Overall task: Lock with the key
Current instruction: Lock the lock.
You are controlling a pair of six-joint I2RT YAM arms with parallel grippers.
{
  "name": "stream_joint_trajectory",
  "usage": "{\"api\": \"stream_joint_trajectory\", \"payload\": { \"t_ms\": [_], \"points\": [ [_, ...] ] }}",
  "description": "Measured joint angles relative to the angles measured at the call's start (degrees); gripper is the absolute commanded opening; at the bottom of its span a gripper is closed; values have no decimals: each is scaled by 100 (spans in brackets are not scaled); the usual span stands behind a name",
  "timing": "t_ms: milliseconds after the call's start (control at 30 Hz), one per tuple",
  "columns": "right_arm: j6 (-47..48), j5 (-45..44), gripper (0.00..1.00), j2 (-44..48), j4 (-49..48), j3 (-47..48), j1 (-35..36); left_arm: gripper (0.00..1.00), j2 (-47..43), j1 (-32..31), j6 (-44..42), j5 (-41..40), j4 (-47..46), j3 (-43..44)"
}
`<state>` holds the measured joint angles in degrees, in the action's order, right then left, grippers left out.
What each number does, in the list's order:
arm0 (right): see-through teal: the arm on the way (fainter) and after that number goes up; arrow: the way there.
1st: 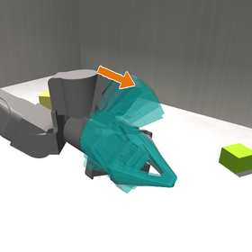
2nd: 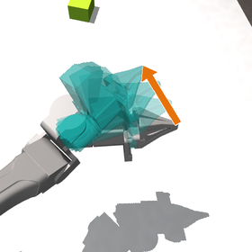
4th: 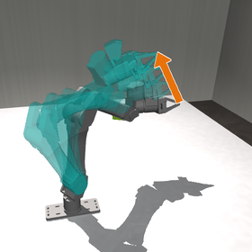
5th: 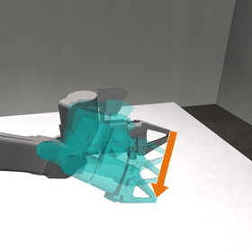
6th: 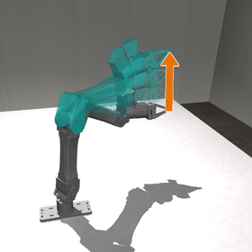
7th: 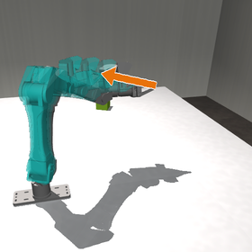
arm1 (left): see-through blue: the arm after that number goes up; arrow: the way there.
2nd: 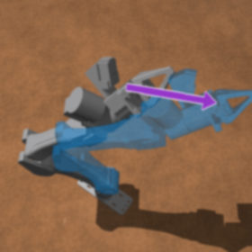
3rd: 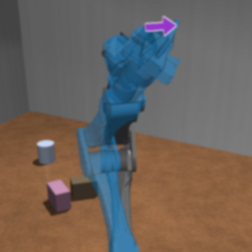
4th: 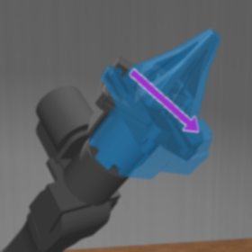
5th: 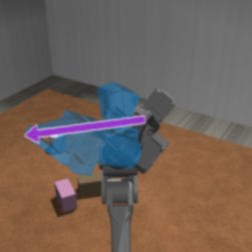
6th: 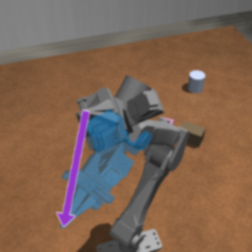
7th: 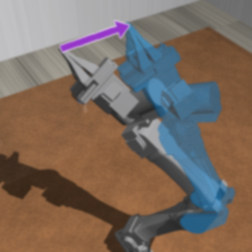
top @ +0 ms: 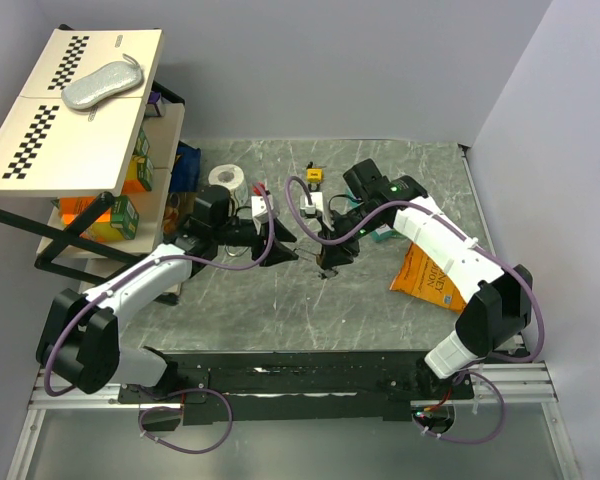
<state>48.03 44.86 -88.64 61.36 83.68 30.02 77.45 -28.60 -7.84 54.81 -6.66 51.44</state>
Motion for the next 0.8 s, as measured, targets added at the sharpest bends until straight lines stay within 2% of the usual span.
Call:
{"api": "stream_joint_trajectory", "payload": {
  "t_ms": [133, 300, 400, 500, 533, 633, 667, 700, 767, 800],
  "points": [
    [0, -20, 20, 2, 2, 0, 42, 46, 0, -76, 92, 2, -2, 0],
    [-2, -20, 20, 2, 15, 15, 50, 42, 2, -149, 205, 2, -33, 0],
    [-22, -4, 20, 2, 28, 92, 59, 31, 7, -155, 203, 11, -24, 0],
    [-31, 44, 21, 2, 44, 181, 72, 5, 26, -160, 140, 50, 74, 24],
    [-39, 57, 21, 2, 39, 192, 76, 1, 42, -162, 114, 74, 131, 55],
    [-46, 26, 32, 2, 39, 232, 74, 1, 76, -166, 149, 160, 249, 151],
    [-55, 24, 52, 4, 42, 245, 74, 1, 79, -164, 188, 175, 273, 173],
    [-83, 28, 64, 9, 35, 256, 74, 1, 76, -157, 264, 184, 284, 188],
    [-212, 46, 83, 35, 2, 258, 74, 1, 76, -129, 461, 197, 258, 208],
    [-299, 61, 88, 52, -42, 258, 74, 1, 76, -114, 595, 214, 247, 219]
  ]
}}
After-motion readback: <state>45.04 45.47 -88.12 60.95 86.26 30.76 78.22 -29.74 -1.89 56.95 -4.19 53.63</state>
